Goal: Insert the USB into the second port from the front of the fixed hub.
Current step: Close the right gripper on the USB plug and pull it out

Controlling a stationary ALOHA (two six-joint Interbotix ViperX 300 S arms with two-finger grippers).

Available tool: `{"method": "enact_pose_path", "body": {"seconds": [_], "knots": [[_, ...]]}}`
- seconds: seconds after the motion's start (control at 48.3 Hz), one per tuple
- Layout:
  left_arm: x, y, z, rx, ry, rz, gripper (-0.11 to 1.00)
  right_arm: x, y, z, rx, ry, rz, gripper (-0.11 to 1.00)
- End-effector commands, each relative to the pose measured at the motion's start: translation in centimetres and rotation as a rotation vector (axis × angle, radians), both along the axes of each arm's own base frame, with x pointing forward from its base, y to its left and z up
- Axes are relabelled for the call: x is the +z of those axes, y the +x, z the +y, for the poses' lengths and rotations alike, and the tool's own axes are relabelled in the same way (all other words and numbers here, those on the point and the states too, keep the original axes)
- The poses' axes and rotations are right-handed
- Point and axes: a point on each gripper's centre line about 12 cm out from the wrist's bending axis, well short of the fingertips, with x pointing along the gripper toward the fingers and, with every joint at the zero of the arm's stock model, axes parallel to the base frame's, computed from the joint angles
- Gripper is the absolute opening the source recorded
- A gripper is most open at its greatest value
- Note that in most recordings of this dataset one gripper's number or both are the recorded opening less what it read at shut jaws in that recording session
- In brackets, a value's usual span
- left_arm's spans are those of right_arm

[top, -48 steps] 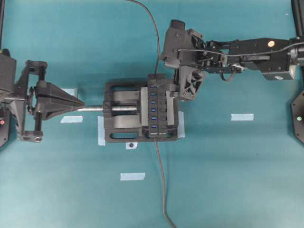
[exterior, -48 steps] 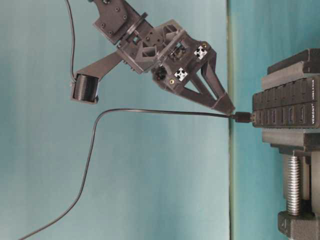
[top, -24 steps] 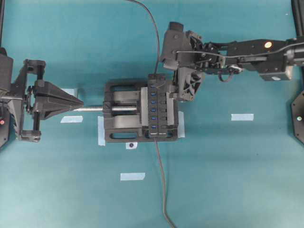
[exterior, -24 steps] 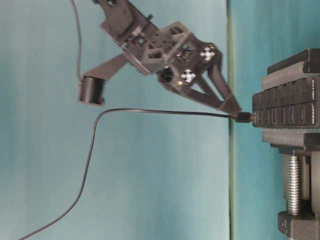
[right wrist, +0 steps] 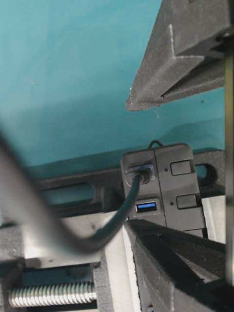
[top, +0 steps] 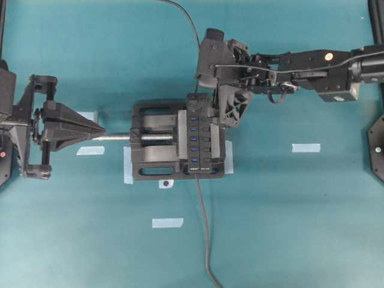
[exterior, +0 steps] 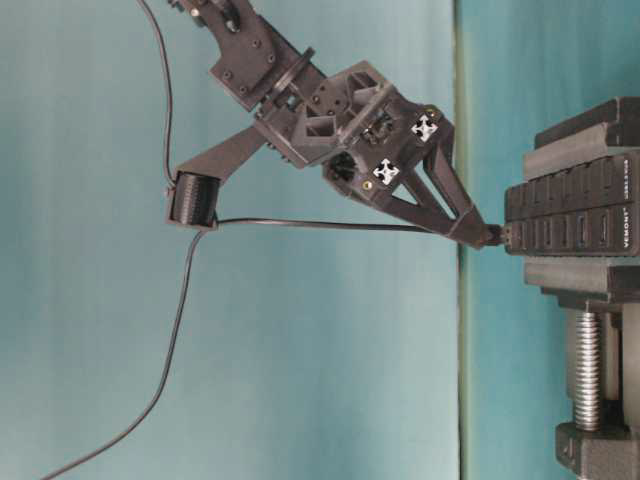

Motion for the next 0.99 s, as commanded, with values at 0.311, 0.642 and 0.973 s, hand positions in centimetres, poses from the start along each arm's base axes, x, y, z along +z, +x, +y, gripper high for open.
{"method": "enact_pose_path", "body": {"seconds": [0.311, 0.642, 0.973], "knots": [[0.7, 0.2, 0.0, -0.002, 0.0, -0.021, 0.01, 1.4, 0.6, 0.2, 0.013, -0.015, -0.04, 0.88], [0.7, 0.2, 0.0, -0.002, 0.0, -0.021, 0.01, 1.3, 0.8, 0.7, 0.027, -0.015, -0.041, 0.53], [0.5, 0.1, 0.0, 0.013, -0.052, -0.016, 0.01, 1.4, 1.0, 1.1, 0.037, -0.015, -0.044, 0.15]]}}
